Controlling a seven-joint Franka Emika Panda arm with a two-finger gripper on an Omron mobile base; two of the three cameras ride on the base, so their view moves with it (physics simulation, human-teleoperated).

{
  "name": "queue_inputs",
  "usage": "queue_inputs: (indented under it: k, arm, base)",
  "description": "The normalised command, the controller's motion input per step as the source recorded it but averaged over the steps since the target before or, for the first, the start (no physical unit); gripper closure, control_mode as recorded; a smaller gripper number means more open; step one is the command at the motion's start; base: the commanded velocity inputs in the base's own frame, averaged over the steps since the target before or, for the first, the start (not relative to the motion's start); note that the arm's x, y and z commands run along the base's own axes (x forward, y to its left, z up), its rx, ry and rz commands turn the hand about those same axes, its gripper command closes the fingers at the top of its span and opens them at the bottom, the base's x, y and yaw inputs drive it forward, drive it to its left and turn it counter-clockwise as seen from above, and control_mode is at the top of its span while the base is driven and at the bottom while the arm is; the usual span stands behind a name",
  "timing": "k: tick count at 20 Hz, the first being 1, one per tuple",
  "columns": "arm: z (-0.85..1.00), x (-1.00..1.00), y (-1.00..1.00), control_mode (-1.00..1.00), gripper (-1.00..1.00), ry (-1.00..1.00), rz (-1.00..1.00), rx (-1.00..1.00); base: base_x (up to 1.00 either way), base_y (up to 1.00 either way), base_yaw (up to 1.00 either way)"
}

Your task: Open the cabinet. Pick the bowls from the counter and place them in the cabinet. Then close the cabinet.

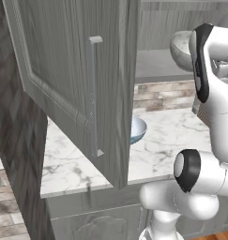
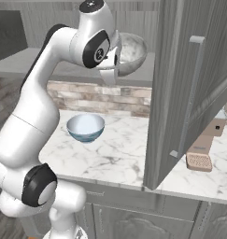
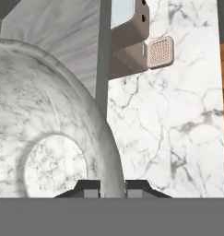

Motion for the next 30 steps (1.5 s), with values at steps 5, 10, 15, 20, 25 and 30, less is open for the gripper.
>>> queue_inputs:
  k: [5, 10, 15, 20, 25, 30]
  arm:
    - [-0.11, 0.33, 0.00, -1.00, 1.00, -0.01, 0.02, 0.05]
    - [-0.11, 0.37, 0.00, -1.00, 1.00, -0.01, 0.01, 0.06]
    - [-0.09, 0.43, 0.00, -1.00, 1.00, 0.00, 0.01, 0.07]
    - [-0.12, 0.39, 0.00, -1.00, 1.00, 0.00, 0.01, 0.07]
    - [-0.17, 0.23, -0.03, -1.00, 1.00, 0.00, 0.00, 0.09]
    - [-0.21, -0.03, -0.08, -1.00, -1.00, 0.01, 0.00, 0.05]
  base:
    - [0.00, 0.00, 0.00]
    - [0.00, 0.00, 0.00]
    - [0.00, 0.00, 0.00]
    - [0.00, 0.00, 0.00]
    - [0.00, 0.00, 0.00]
    - [0.00, 0.00, 0.00]
